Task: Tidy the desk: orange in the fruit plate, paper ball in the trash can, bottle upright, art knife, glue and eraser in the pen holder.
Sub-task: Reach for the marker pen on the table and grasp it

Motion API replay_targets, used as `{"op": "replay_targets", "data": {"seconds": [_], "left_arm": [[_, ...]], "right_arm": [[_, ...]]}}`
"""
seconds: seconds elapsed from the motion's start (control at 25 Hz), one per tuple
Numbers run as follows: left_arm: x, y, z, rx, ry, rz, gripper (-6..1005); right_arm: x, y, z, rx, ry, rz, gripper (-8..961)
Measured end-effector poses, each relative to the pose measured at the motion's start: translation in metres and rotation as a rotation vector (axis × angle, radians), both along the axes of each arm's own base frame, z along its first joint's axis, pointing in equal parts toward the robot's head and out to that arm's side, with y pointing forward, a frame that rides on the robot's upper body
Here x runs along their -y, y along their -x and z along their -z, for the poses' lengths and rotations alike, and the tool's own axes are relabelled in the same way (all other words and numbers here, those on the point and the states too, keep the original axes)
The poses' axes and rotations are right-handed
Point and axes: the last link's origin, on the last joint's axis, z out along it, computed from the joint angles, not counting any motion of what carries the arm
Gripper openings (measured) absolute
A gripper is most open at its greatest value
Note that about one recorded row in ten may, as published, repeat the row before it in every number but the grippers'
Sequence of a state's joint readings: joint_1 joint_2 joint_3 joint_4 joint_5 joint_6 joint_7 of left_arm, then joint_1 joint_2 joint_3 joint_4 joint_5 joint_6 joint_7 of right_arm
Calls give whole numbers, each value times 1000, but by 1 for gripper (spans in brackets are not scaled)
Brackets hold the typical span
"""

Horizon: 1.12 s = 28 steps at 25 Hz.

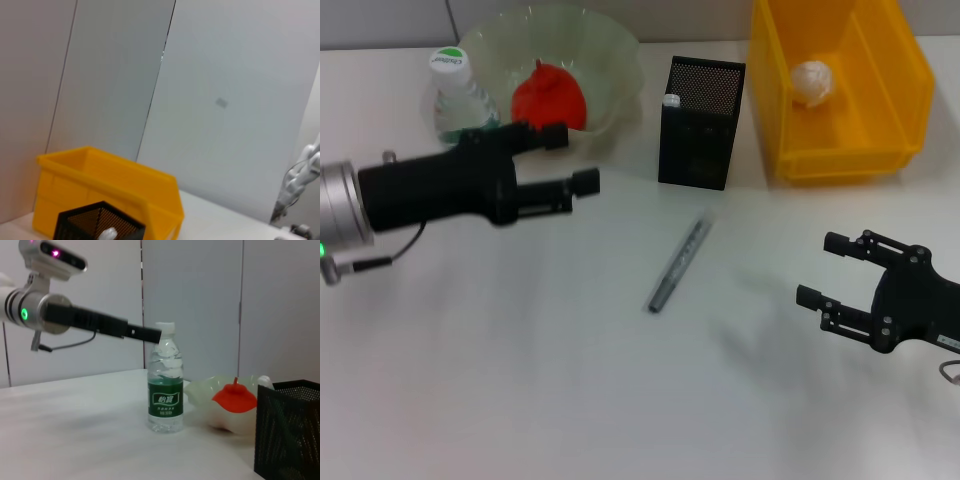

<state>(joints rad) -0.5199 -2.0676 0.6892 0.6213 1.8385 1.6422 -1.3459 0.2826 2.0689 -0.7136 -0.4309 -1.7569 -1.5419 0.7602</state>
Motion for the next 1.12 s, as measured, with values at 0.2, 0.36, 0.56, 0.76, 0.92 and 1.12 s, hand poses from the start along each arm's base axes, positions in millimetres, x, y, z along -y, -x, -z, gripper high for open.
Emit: {"op": "replay_targets", "data": {"seconds": [0.2,0.36,0.56,0.76,0.92,1.12], "left_arm": [[-20,-32,-18,19,95,-50,842],[-33,-63,-29,-39,163,-85,842],[-42,-93,-40,-91,189,-142,842],[-51,-113,-47,-132,207,-214,842],[-60,-133,-47,-223,274,-318,841],[-66,-151,-37,-371,318,-361,841]], "right_arm": [[-3,0,3,-1,-6,19,715],[-5,1,4,-1,-8,15,715],[-7,2,2,1,-13,10,715],[-9,3,1,-2,-22,10,714],[-9,3,-1,-9,-32,8,714],[-9,3,-2,-11,-34,7,714]]}}
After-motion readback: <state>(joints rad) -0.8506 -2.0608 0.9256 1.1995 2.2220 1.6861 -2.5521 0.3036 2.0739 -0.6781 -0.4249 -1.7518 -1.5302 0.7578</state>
